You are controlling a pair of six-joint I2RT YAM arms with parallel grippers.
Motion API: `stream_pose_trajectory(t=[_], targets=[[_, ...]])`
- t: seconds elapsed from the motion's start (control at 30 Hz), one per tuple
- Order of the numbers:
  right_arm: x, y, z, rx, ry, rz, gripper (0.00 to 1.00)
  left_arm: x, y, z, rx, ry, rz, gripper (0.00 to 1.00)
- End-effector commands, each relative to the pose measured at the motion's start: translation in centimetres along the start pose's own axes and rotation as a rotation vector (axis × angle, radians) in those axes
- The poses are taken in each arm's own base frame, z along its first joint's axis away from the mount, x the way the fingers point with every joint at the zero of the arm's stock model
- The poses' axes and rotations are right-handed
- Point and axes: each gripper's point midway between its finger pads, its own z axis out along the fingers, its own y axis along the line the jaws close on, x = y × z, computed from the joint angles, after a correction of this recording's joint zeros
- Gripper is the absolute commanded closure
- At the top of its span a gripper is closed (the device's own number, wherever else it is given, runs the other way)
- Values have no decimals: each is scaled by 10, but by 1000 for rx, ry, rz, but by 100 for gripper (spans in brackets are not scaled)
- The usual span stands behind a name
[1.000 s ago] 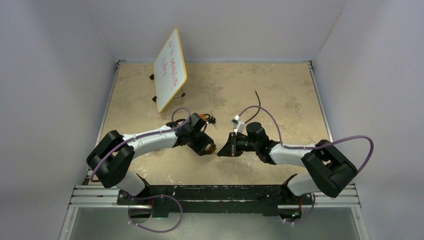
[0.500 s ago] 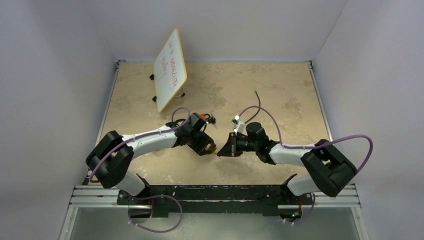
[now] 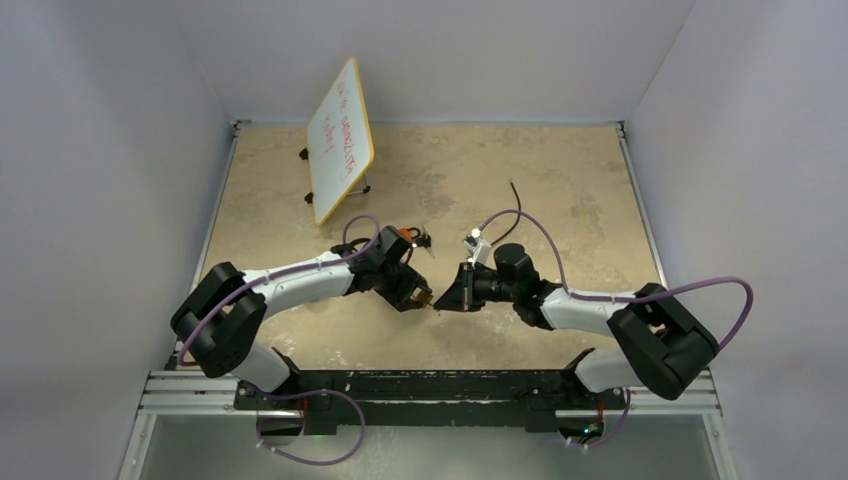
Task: Unlock with the key
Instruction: Unlock the lock.
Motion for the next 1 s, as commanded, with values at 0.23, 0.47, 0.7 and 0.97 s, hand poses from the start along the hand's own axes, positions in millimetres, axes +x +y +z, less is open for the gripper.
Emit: stream_pose_trajectory(t=[0.23, 0.47, 0.7, 0.97], targets=[[-11, 2, 5, 0, -31, -17, 100, 3, -13, -12, 64, 18, -15, 80], [-18, 6, 4, -1, -44, -22, 100, 3, -13, -12, 67, 20, -14, 81], [-17, 4, 7, -8, -37, -13, 100, 6, -14, -12, 73, 30, -12, 81], [-23, 3, 10, -7, -50, 14, 100, 7, -19, -13, 95, 38, -7, 81]])
